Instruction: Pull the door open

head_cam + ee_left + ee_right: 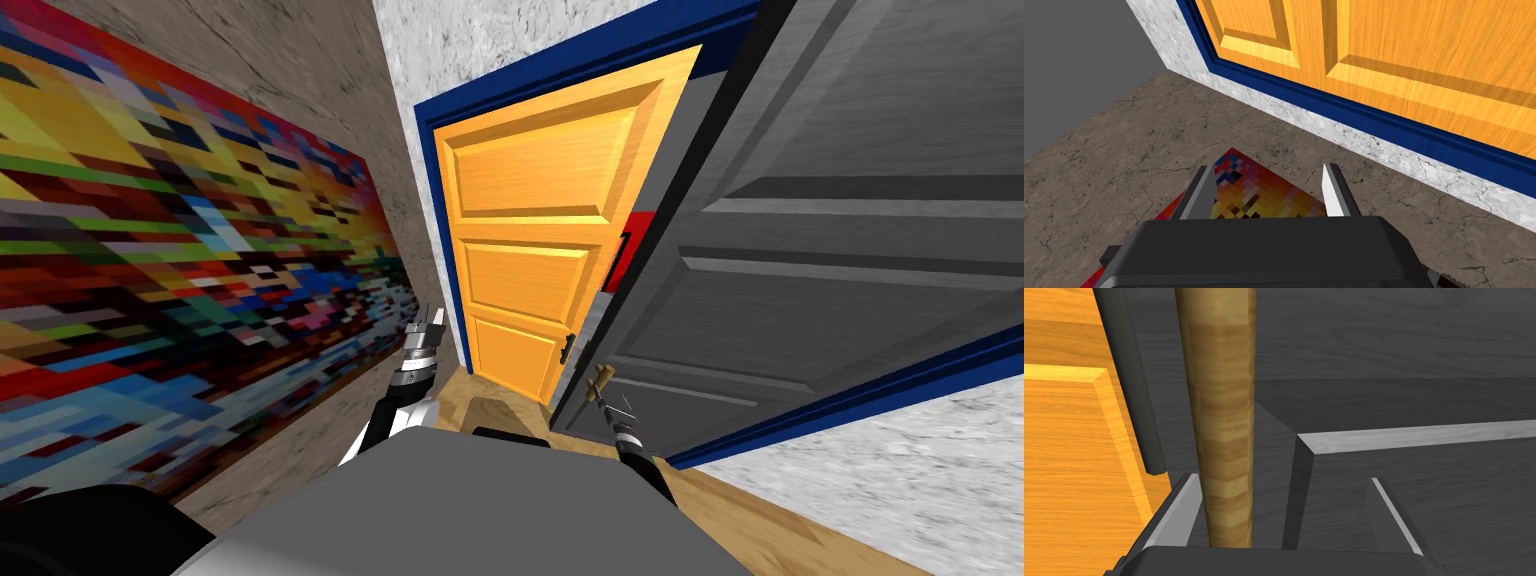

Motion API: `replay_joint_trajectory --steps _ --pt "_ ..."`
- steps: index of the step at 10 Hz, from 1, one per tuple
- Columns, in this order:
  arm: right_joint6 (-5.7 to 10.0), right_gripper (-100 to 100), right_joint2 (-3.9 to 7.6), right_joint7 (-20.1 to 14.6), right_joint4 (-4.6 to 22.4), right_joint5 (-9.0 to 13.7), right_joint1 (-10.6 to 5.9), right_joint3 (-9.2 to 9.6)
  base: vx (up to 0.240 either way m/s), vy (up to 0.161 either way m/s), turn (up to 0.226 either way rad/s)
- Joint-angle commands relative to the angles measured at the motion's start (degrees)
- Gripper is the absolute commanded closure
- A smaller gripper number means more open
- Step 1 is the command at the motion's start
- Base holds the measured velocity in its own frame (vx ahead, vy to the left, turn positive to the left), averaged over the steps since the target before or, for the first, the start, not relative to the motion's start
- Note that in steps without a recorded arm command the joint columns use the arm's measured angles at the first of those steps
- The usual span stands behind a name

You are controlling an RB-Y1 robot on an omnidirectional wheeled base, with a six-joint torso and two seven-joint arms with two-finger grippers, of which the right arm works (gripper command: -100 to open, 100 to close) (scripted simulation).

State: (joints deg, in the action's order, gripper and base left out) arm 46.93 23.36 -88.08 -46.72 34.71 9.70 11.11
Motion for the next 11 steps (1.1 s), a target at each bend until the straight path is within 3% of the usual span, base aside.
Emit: replay_joint_trajectory --steps 1,4,11 --pt "1.54 100 1.13 -1.18 2.86 0.32 -1.11 -0.89 0.0 0.0 0.0" --pt "1.52 100 1.37 -1.18 5.58 0.37 -0.64 -1.26 -0.003 -0.002 0.002" --pt "1.51 100 1.49 -1.18 4.85 0.39 -0.41 -1.44 -0.031 -0.001 -0.013"
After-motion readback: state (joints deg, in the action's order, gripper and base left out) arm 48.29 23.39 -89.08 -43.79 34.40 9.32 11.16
